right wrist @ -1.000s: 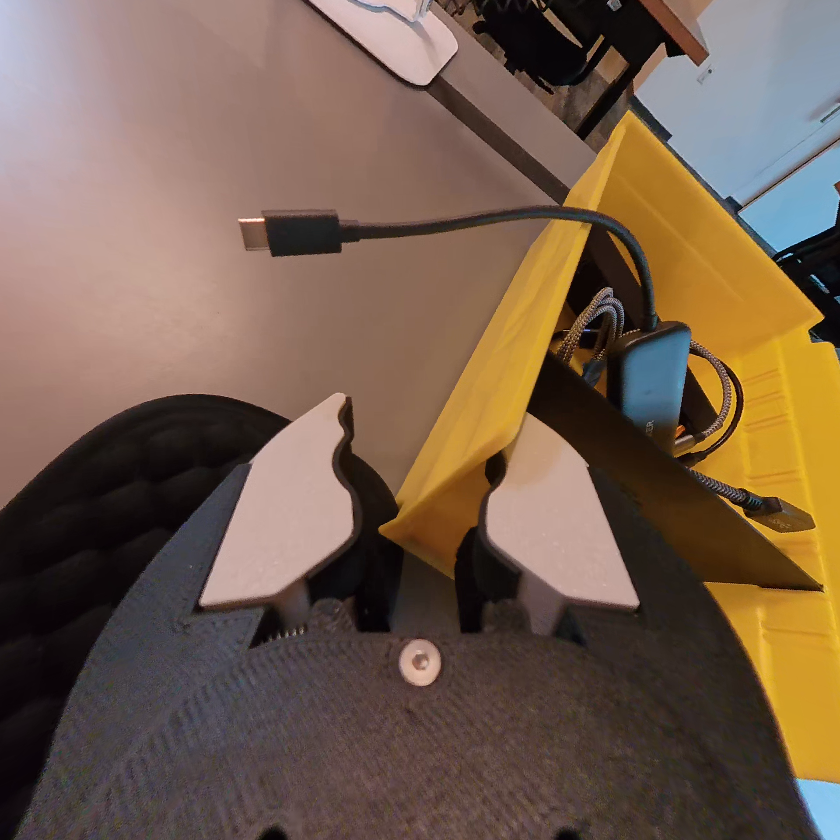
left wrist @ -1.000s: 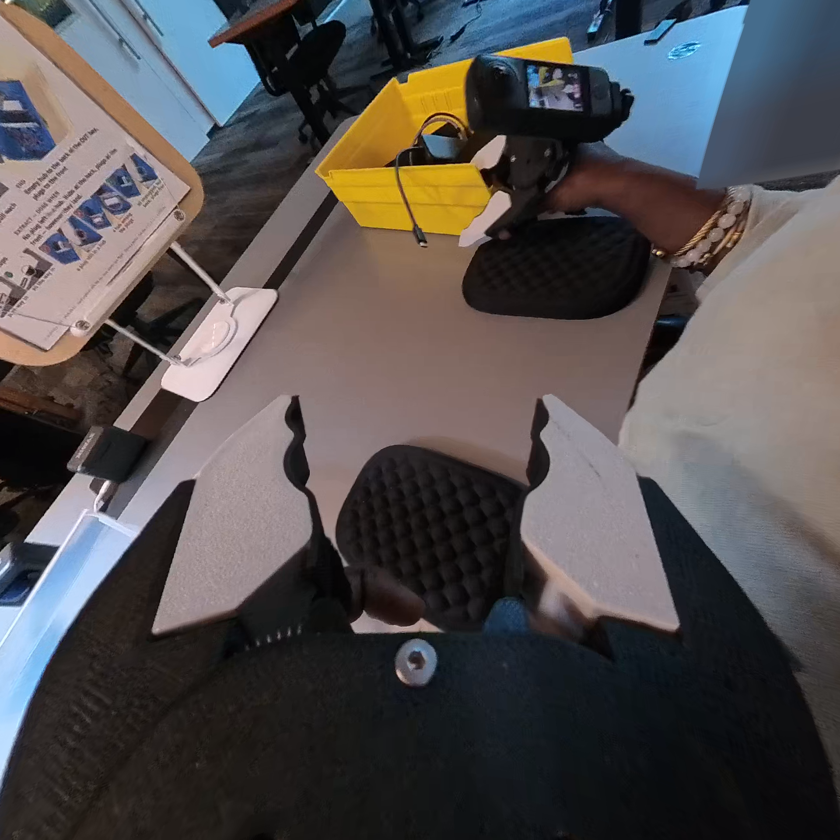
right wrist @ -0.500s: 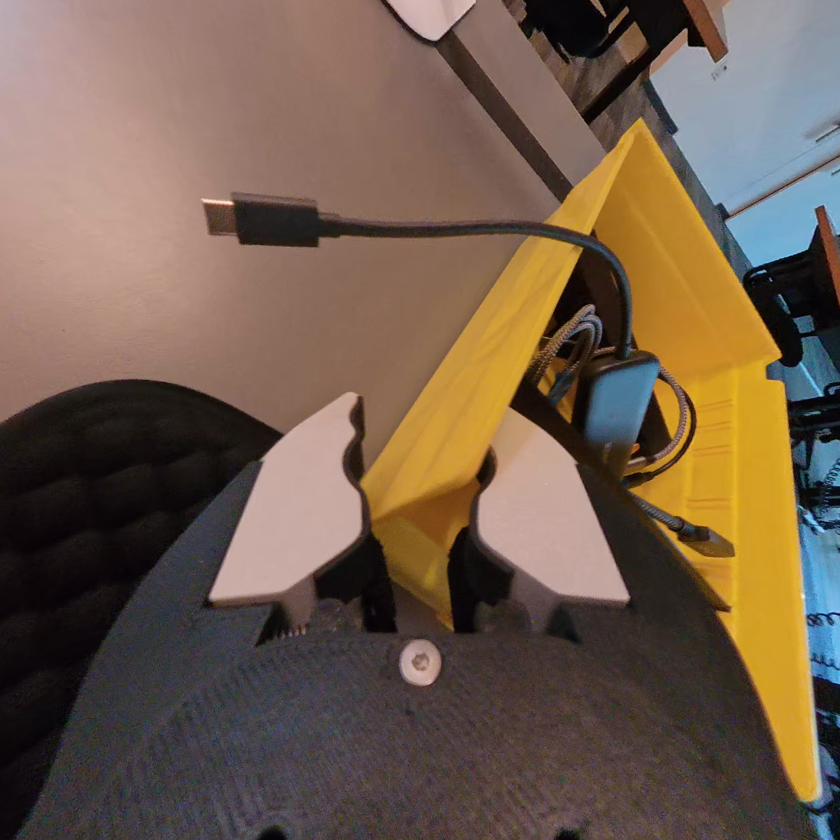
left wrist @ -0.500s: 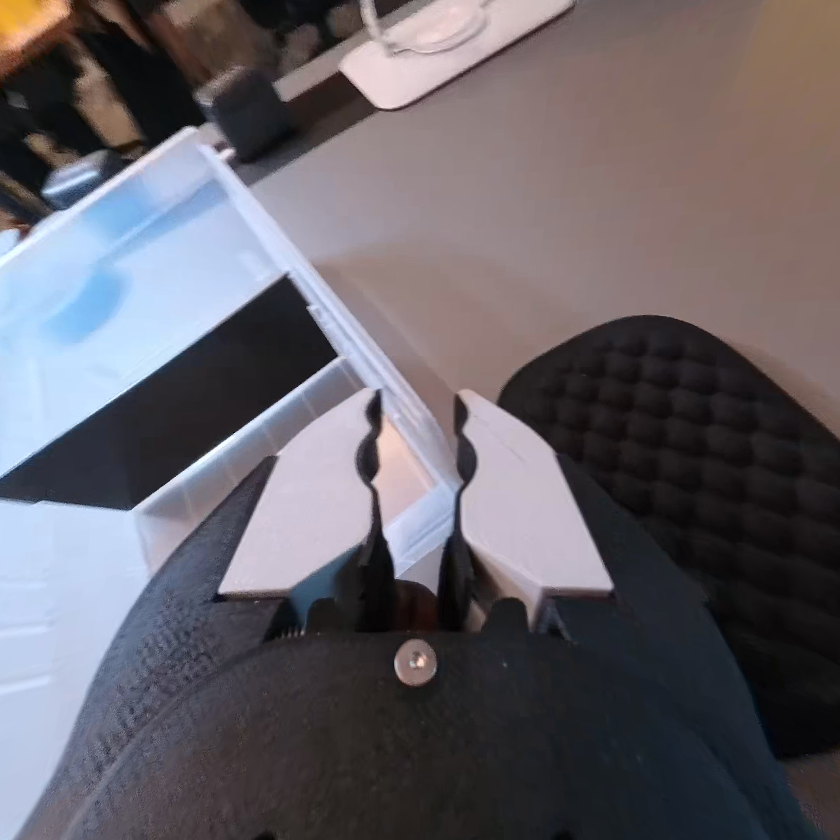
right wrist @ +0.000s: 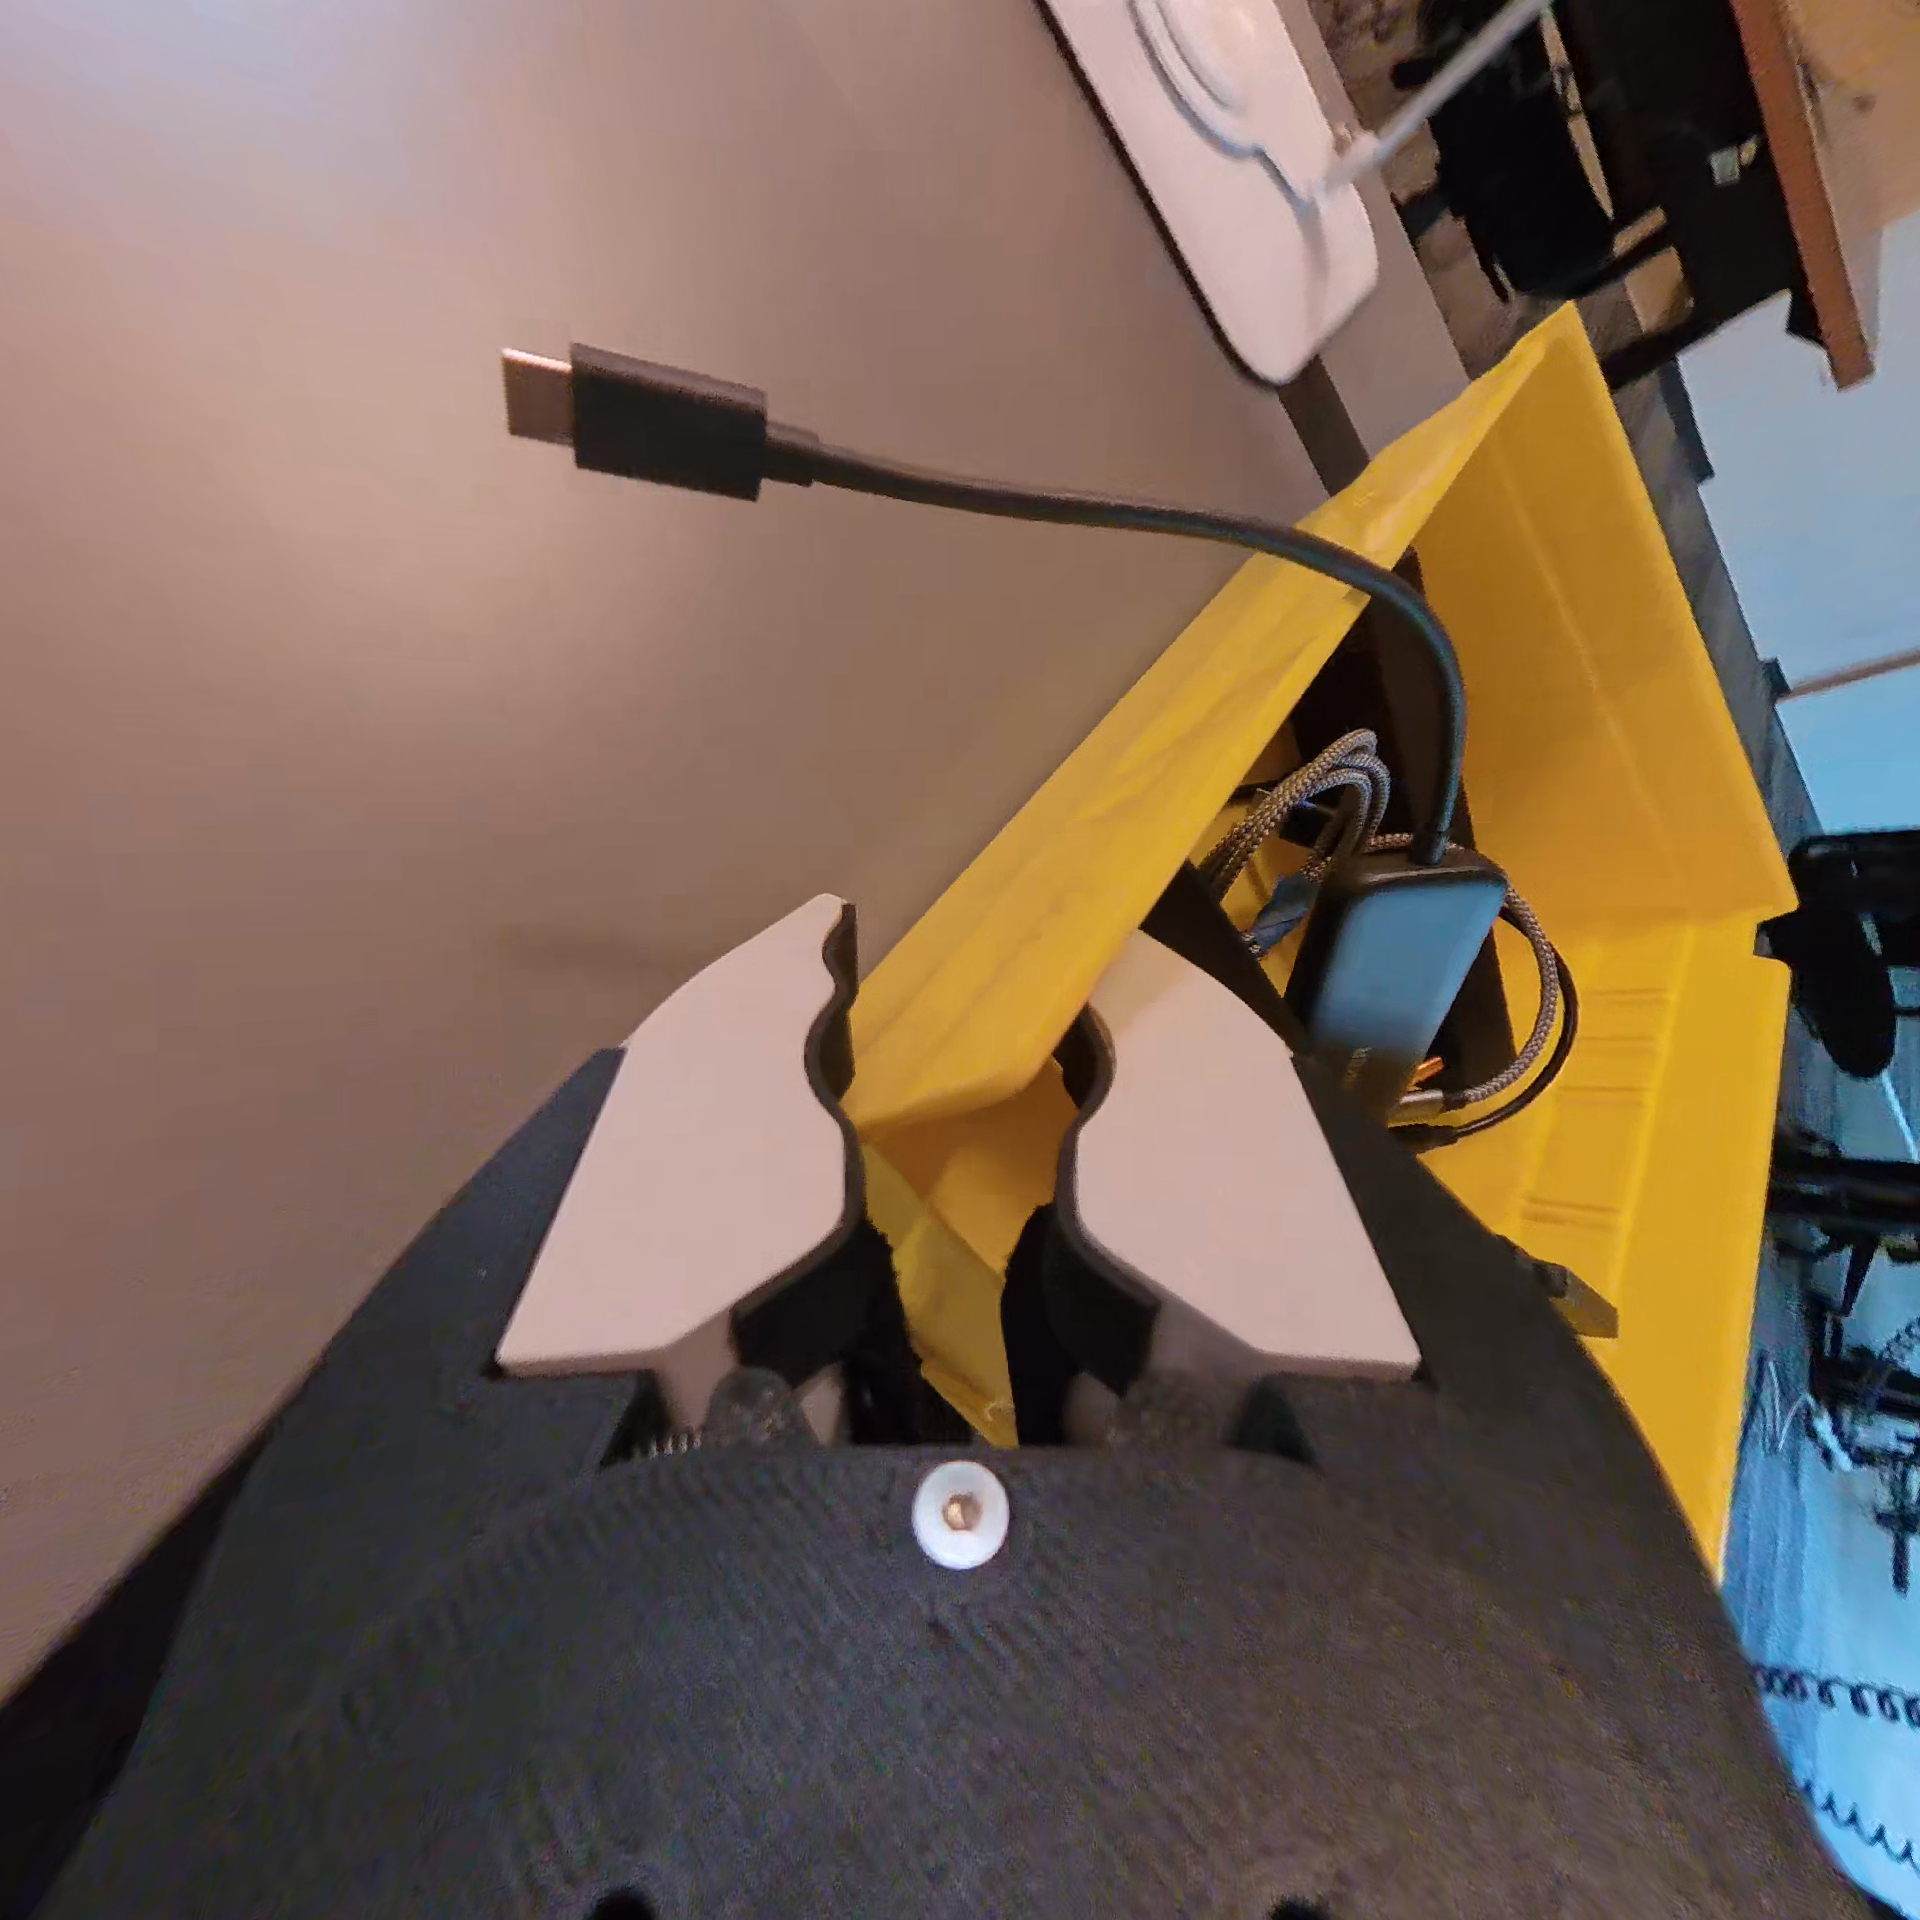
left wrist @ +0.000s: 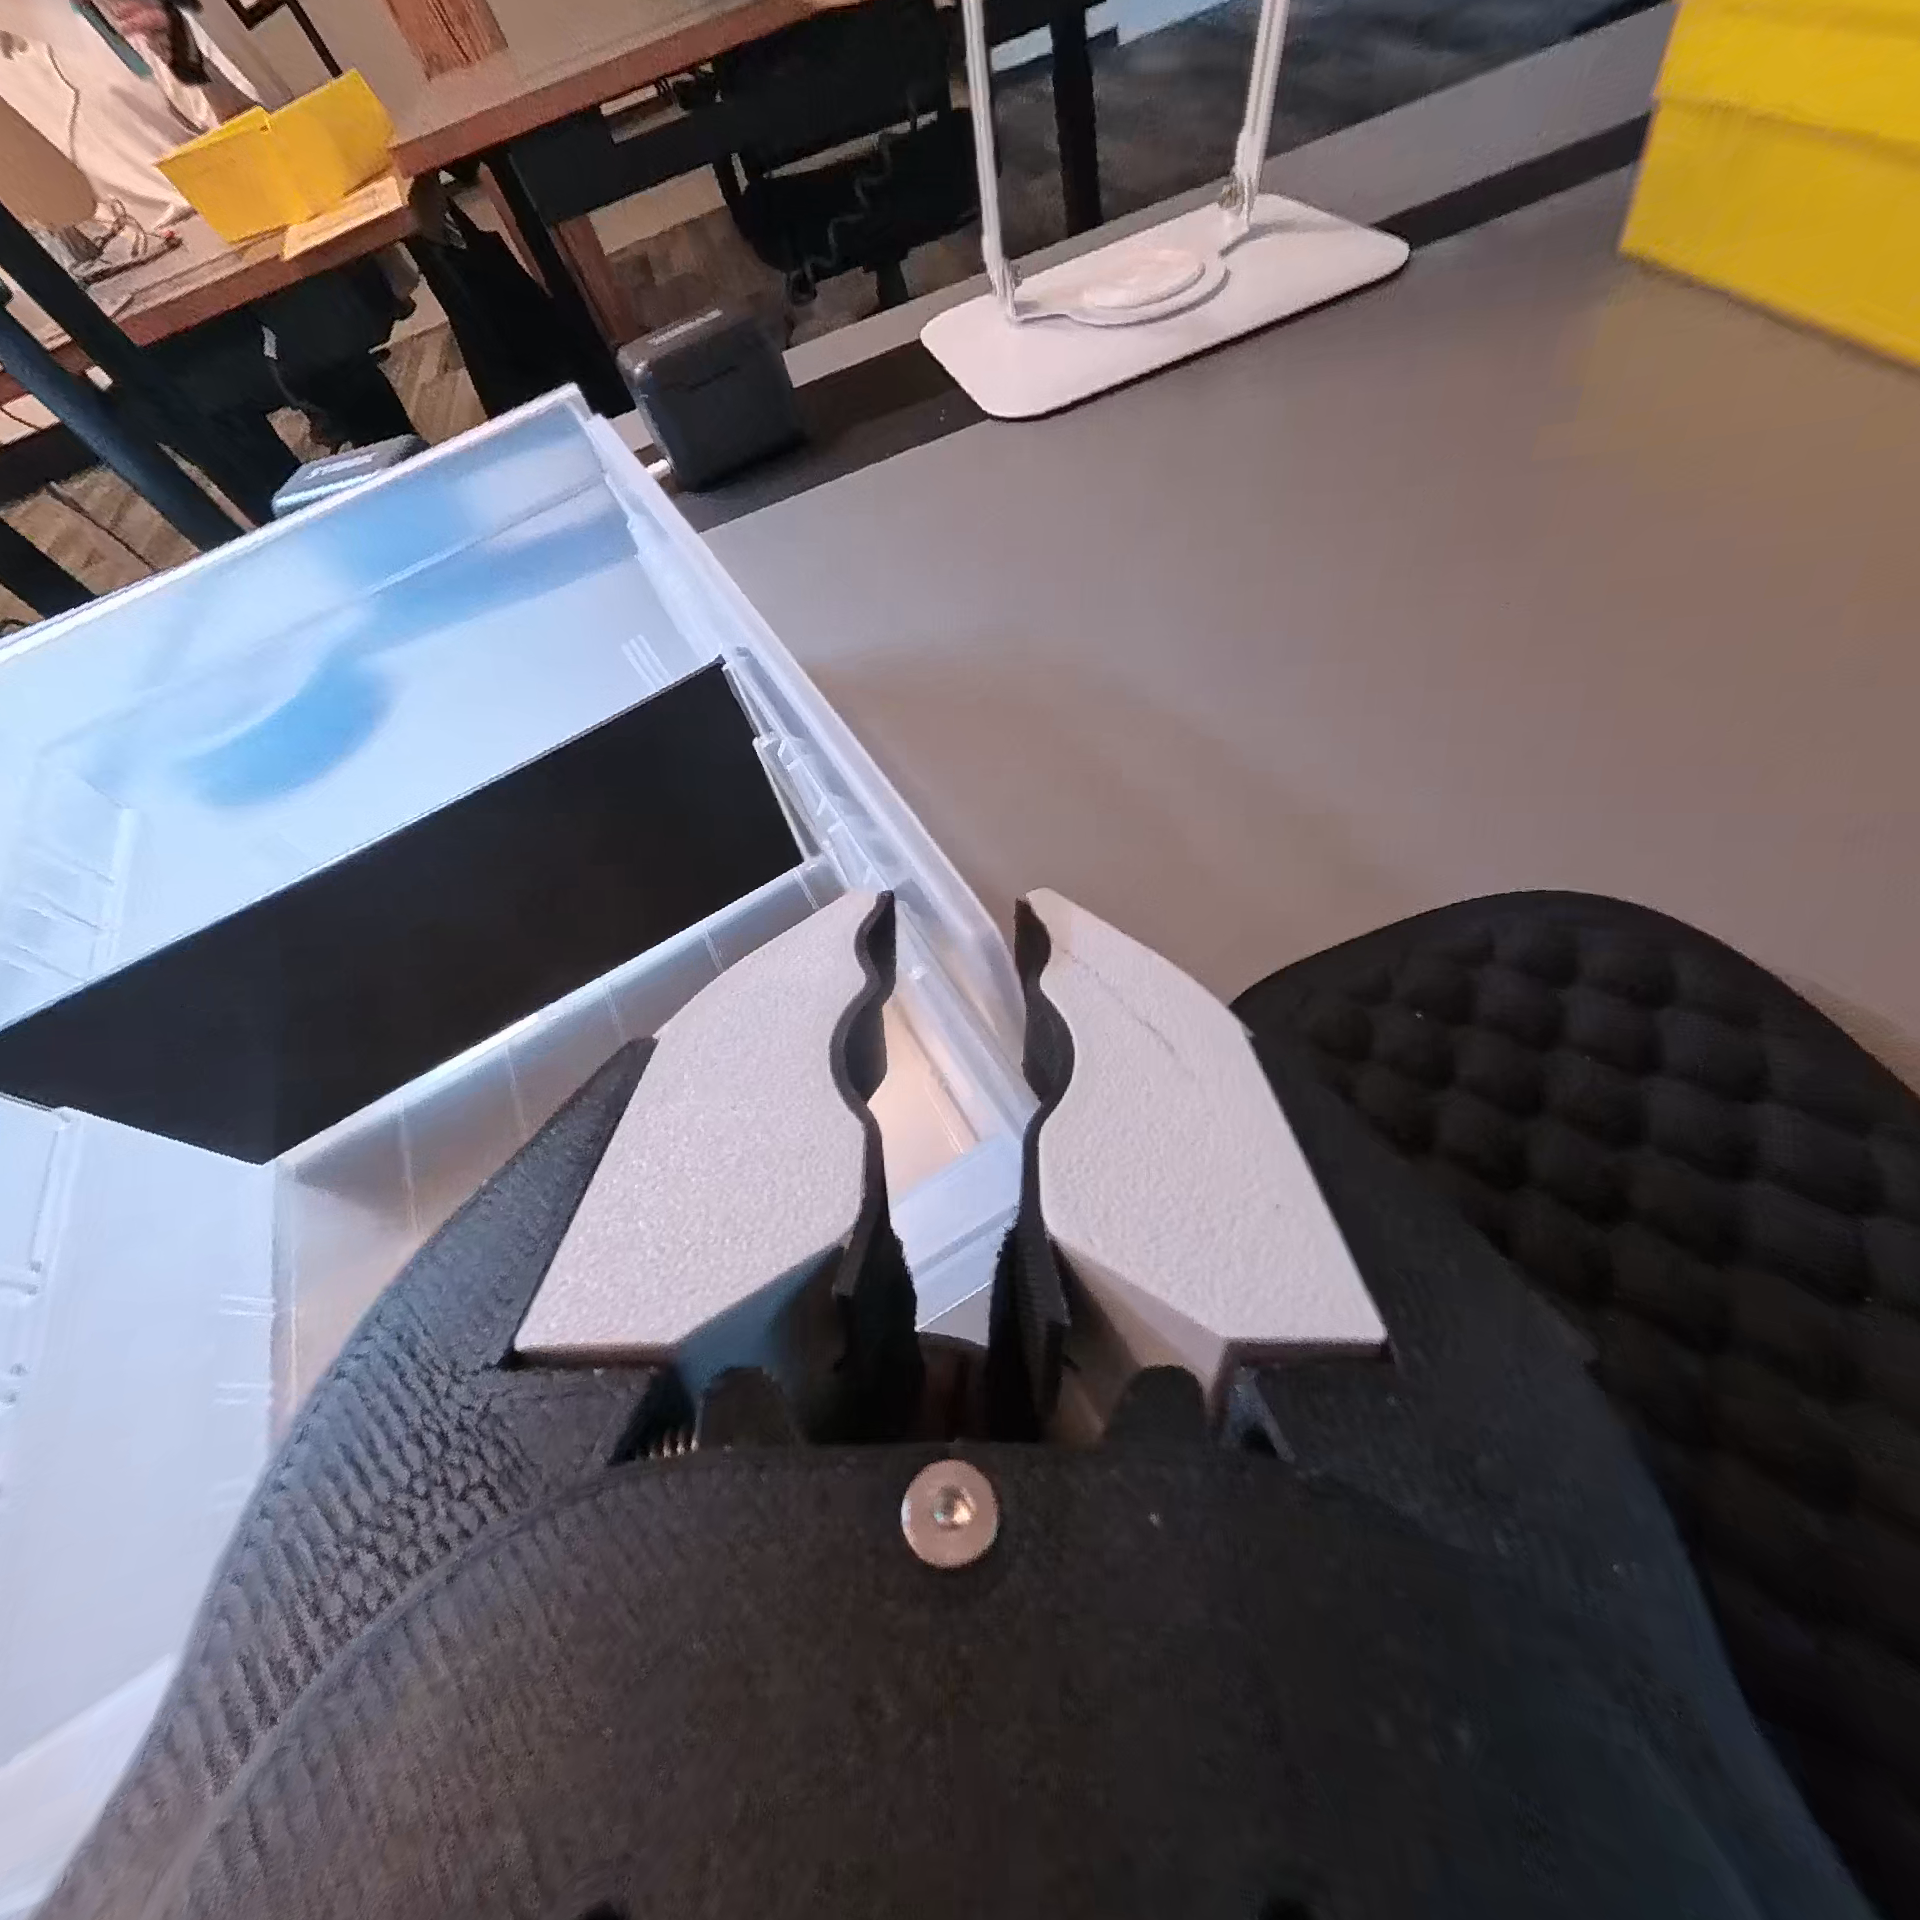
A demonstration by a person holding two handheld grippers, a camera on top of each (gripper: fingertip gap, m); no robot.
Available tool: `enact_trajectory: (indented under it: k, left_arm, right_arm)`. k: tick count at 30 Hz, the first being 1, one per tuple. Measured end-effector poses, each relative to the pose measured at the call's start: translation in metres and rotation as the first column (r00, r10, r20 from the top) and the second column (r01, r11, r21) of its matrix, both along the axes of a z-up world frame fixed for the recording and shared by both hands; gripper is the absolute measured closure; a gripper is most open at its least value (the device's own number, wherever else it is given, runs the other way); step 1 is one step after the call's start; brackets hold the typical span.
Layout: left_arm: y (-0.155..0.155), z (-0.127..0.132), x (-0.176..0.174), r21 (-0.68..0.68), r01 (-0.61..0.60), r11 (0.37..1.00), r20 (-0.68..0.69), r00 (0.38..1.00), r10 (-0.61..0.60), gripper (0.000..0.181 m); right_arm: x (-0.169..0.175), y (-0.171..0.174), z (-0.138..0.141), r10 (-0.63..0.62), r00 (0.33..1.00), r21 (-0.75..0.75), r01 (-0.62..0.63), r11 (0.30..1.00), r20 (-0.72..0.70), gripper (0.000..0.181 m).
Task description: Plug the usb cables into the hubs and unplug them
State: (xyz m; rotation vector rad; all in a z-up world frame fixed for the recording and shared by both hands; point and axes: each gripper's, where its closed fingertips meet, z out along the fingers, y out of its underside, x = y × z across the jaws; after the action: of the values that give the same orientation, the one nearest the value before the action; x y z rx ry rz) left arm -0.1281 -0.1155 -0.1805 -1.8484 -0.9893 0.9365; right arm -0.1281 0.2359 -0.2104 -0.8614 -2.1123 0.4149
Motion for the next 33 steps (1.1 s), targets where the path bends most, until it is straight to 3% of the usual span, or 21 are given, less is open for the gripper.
enact_trajectory:
  k: [7,11,14,16,17,18,21,23,26,27,30,33]
  left_arm:
    - [-0.009,0.003,0.007,-0.008,0.027,1.000,0.016,1.000,-0.026,0.132]
    - [-0.030,0.045,0.020,0.235,0.067,0.970,-0.095,0.994,-0.046,0.118]
    - [-0.100,0.071,0.017,0.332,-0.140,0.933,-0.246,0.942,0.229,0.107]
    - [-0.165,0.072,0.021,0.358,-0.376,0.855,-0.310,0.815,0.489,0.103]
    - [-0.188,0.063,0.023,0.349,-0.458,0.818,-0.302,0.771,0.561,0.103]
    - [-0.204,0.047,0.023,0.320,-0.512,0.797,-0.253,0.765,0.592,0.102]
    - [-0.221,0.001,0.020,0.227,-0.579,0.783,-0.059,0.795,0.604,0.101]
    - [-0.223,-0.014,0.017,0.166,-0.588,0.792,-0.023,0.801,0.599,0.112]
    - [-0.219,-0.010,0.017,0.100,-0.574,0.813,-0.090,0.808,0.582,0.159]
    - [-0.216,-0.008,0.018,0.087,-0.560,0.824,-0.096,0.819,0.566,0.165]
    - [-0.209,-0.009,0.028,0.095,-0.519,0.850,0.013,0.854,0.520,0.174]
    - [-0.198,-0.012,0.048,0.100,-0.468,0.878,0.155,0.879,0.451,0.176]
  right_arm:
    - [-0.012,-0.105,0.001,0.149,0.989,-0.060,-0.148,0.987,0.013,0.140]
    - [-0.020,-0.163,0.002,0.229,0.973,-0.105,-0.228,0.968,0.002,0.140]
    - [-0.027,-0.201,0.002,0.285,0.959,-0.125,-0.283,0.951,-0.002,0.139]
    - [-0.032,-0.223,0.003,0.317,0.949,-0.138,-0.314,0.939,0.001,0.138]
    - [-0.035,-0.233,0.003,0.330,0.944,-0.146,-0.326,0.934,0.003,0.138]
    - [-0.038,-0.244,0.003,0.343,0.939,-0.156,-0.338,0.928,0.007,0.137]
    - [-0.044,-0.273,0.003,0.382,0.924,-0.185,-0.373,0.909,0.014,0.135]
    - [-0.047,-0.291,0.003,0.407,0.913,-0.193,-0.398,0.897,0.012,0.135]
    - [-0.048,-0.312,0.004,0.452,0.892,-0.253,-0.436,0.864,0.006,0.132]
    - [-0.046,-0.317,0.004,0.470,0.883,-0.282,-0.448,0.848,0.011,0.129]
    - [-0.032,-0.317,0.015,0.489,0.872,-0.351,-0.468,0.811,-0.032,0.121]
    - [-0.019,-0.298,0.042,0.433,0.886,-0.369,-0.463,0.806,-0.167,0.123]
